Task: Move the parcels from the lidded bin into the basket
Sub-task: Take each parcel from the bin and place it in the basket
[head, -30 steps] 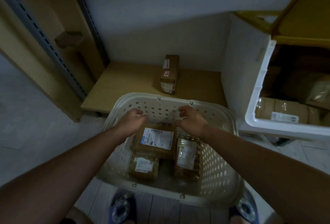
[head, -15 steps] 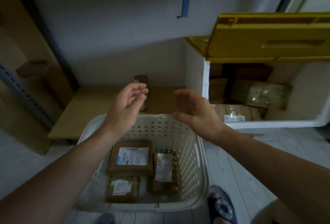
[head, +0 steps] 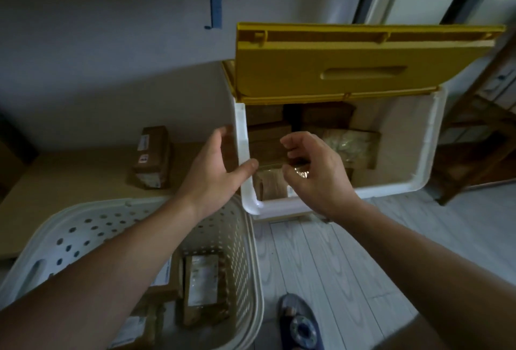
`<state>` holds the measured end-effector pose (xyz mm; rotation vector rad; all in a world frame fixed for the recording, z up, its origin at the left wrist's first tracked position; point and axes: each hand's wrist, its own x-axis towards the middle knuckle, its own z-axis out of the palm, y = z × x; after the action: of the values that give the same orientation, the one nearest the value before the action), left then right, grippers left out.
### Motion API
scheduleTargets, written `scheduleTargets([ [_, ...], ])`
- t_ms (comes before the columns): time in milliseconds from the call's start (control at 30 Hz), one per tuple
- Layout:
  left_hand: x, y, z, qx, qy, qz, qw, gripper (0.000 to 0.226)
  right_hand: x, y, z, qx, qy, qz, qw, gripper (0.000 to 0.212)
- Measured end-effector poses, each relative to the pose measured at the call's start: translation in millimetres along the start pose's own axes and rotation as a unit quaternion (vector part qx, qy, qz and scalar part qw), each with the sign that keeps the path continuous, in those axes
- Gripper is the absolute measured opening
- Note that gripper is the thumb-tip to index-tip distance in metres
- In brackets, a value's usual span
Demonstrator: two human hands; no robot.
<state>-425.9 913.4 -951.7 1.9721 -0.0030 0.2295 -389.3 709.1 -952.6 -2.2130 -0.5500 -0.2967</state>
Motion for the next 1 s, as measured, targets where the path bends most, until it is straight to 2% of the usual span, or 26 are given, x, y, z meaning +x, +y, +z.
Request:
scheduleTargets([
  [67,8.1,-3.3,10.6,0.015,-0.004,-0.009,1.000,0.072,7.1,14.3,-6.9,-0.117,-0.005,-0.029,0.993,0.052],
  [167,17.9,-6.6,21.6,0.042,-0.005,-0.018,0.999,0.066,23.2,36.5,-16.3,-0.249,-0.010,0.012,0.968,0.069],
  [300,28.1,-15.3,26.1,0.069,-0.006,-0.011,0.998,0.068,40.7,73.6,-27.6,-0.339,-0.059,0.146,0.927,0.095],
  [400,30.3,-17.6,27.6,0.087,-0.010,-0.007,0.996,0.066,46.8,99.9,-32.7,-0.369,-0.077,0.175,0.910,0.105],
  [567,30.0,-20.3,26.1,0.093,-0.009,0.002,0.996,0.065,51.1,114.6,-34.6,-0.386,-0.034,0.135,0.912,0.096],
  [667,30.6,-19.5,26.5,0.107,-0.015,-0.020,0.994,0.060,49.5,109.4,-33.8,-0.415,-0.007,0.093,0.905,0.096],
  [1000,23.3,2.4,15.7,0.085,-0.038,-0.042,0.995,0.066,17.6,36.1,-32.7,-0.394,0.053,-0.043,0.917,0.103],
])
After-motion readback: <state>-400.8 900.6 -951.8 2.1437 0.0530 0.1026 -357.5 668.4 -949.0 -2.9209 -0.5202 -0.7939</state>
